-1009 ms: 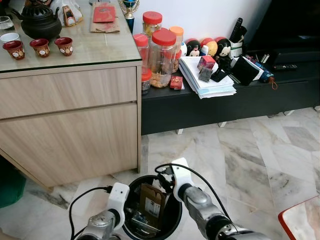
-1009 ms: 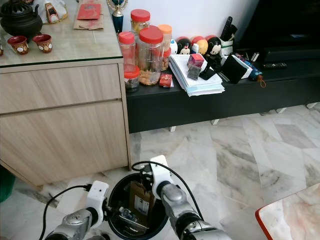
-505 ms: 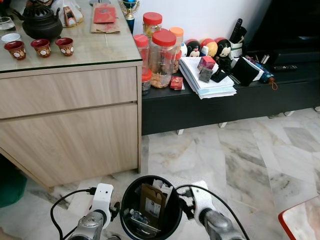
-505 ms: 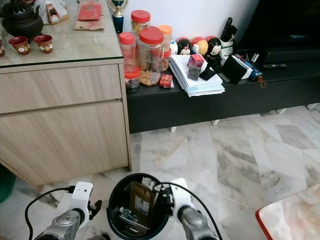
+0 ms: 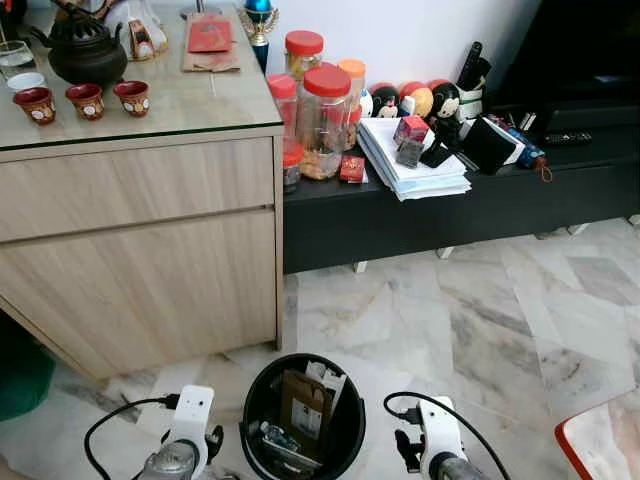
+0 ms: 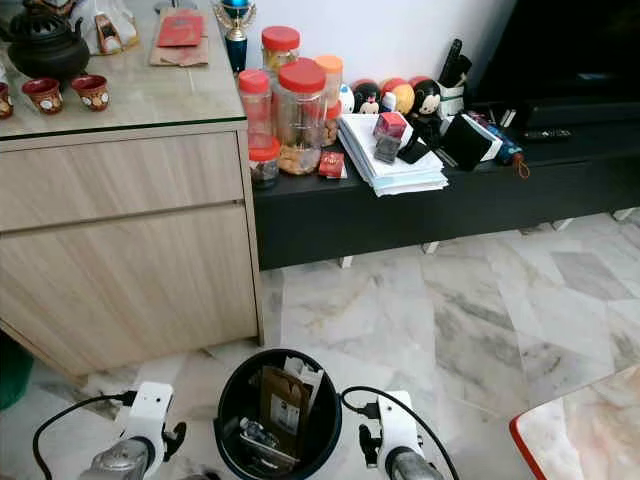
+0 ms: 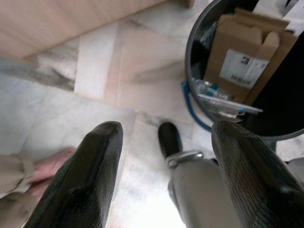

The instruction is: Picking trash to rubbish bin

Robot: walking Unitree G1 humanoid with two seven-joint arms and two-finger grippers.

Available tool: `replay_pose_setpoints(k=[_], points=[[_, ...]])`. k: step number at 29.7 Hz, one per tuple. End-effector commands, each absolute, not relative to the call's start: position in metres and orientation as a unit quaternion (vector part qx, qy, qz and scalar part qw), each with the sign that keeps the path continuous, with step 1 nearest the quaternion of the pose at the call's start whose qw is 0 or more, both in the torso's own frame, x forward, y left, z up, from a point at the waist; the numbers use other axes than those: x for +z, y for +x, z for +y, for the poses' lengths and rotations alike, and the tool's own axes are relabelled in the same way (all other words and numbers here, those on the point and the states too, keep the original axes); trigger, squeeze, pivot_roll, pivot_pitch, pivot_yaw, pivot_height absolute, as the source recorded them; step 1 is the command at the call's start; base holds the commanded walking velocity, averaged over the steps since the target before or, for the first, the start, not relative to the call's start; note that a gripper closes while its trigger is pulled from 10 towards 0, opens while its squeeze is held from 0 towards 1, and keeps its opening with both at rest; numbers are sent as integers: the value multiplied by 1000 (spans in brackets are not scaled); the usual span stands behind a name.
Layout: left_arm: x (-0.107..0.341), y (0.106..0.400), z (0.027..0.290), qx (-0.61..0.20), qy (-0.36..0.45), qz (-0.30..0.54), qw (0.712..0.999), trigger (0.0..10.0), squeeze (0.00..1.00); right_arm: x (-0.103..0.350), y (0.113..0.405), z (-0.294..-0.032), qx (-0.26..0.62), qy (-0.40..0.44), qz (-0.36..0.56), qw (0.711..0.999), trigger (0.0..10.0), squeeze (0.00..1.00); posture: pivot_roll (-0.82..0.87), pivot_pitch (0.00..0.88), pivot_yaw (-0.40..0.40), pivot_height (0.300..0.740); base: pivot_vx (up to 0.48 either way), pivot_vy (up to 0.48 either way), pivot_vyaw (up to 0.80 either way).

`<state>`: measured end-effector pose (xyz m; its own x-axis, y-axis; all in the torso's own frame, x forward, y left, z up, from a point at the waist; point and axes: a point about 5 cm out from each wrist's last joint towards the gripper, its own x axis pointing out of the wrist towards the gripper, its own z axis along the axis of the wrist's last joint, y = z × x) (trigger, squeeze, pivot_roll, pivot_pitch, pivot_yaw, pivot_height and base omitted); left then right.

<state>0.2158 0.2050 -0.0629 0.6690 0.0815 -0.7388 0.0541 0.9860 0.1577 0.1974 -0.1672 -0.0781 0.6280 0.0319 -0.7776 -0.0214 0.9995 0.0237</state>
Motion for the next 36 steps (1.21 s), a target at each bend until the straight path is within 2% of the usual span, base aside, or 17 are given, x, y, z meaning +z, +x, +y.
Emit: replay_pose_setpoints(k=[1, 12, 36], points=[[-69, 205, 208, 12, 91, 429, 899, 10000, 0, -80, 193, -173, -6, 16, 437, 899, 10000, 0, 114, 43, -95, 740, 0, 0, 0], [-74, 195, 211, 26, 88, 441, 893, 10000, 0, -79, 197, -168, -7, 22, 433, 901, 10000, 0, 106, 1, -91, 740, 0, 0, 0], [-75, 193, 209, 23, 78, 438, 895, 10000, 0, -78, 198, -167, -6, 22, 433, 901, 10000, 0, 110, 6, -91, 740, 0, 0, 0]])
